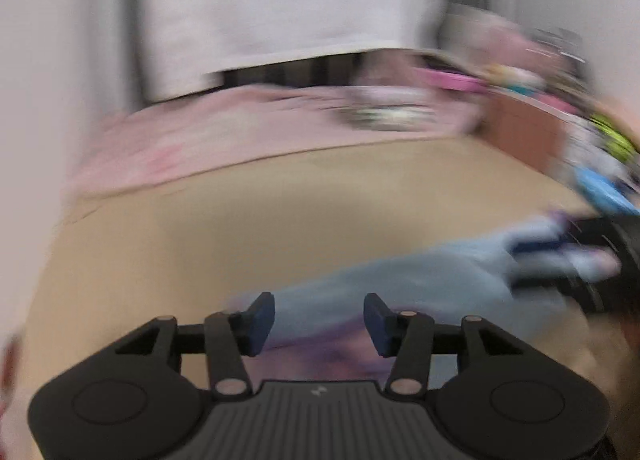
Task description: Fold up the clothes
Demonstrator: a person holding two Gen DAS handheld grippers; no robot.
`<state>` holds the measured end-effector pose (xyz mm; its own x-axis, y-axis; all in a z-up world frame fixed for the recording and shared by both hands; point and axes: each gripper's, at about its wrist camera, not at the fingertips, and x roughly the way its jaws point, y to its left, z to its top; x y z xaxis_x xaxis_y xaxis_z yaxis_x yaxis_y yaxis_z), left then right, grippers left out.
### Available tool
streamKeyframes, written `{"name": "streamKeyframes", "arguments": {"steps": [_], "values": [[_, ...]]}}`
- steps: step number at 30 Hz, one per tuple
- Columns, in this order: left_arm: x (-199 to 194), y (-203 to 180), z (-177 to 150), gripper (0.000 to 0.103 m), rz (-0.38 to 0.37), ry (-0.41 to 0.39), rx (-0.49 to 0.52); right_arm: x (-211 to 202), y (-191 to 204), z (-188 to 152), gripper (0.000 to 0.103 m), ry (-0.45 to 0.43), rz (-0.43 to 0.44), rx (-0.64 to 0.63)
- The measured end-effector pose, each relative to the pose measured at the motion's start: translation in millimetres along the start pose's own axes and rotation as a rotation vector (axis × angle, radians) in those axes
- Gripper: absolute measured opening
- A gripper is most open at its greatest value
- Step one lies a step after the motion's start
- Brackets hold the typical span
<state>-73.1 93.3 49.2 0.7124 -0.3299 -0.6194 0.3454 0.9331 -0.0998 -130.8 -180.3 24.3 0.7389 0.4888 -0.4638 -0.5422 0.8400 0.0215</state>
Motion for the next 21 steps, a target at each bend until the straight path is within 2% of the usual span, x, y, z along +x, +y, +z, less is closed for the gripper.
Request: {"name": "streamKeyframes", "arguments": {"steps": [1, 2, 4, 5, 6, 7, 8, 11, 14, 16, 17, 18, 19, 20, 21], "values": [[0, 12, 2, 0.048, 0.021, 0.009, -0.062, 12, 12, 3, 0.04, 0.009, 0.008, -0.047], [5, 18, 2, 0.046, 0.01, 0.018, -0.113, 22, 21, 5, 0.04, 0.018, 0.011, -0.084], [18, 24, 2, 0.036, -0.02, 0.046, -0.175, 40, 33, 6, 0.039, 0.051, 0.021, -0.126], [22, 23, 2, 0.015, -0.019, 0.052, -0.177, 49, 38, 7, 0.036, 0.069, 0.028, -0.141], [25, 23, 1, 0.0, -0.017, 0.051, -0.18, 57, 41, 7, 0.031, 0.095, 0.042, -0.134], [28, 23, 1, 0.001, -0.016, 0.05, -0.183, 63, 39, 8, 0.007, 0.121, 0.055, -0.113], [31, 22, 1, 0.001, -0.014, 0.05, -0.187, 68, 38, 10, 0.005, 0.141, 0.065, -0.094], [28, 33, 2, 0.001, -0.021, -0.003, -0.251, 53, 42, 17, 0.004, 0.11, 0.071, -0.073], [35, 37, -2, 0.002, 0.019, 0.01, -0.248, 44, 47, 19, 0.004, 0.106, 0.101, -0.052], [38, 38, -5, 0.008, 0.05, 0.017, -0.243, 53, 53, 11, 0.009, 0.145, 0.078, -0.068], [38, 38, -6, 0.014, 0.067, 0.015, -0.242, 56, 57, 7, 0.017, 0.162, 0.067, -0.082], [35, 36, -7, 0.021, 0.09, 0.006, -0.234, 54, 59, 6, 0.023, 0.157, 0.07, -0.093], [31, 34, -7, 0.026, 0.116, -0.007, -0.223, 49, 59, 5, 0.038, 0.145, 0.073, -0.098], [25, 27, -7, 0.034, 0.129, -0.032, -0.205, 38, 48, 5, 0.042, 0.115, 0.064, -0.075], [19, 19, -6, 0.035, 0.137, -0.062, -0.184, 29, 34, 3, 0.042, 0.107, 0.015, -0.035]]}}
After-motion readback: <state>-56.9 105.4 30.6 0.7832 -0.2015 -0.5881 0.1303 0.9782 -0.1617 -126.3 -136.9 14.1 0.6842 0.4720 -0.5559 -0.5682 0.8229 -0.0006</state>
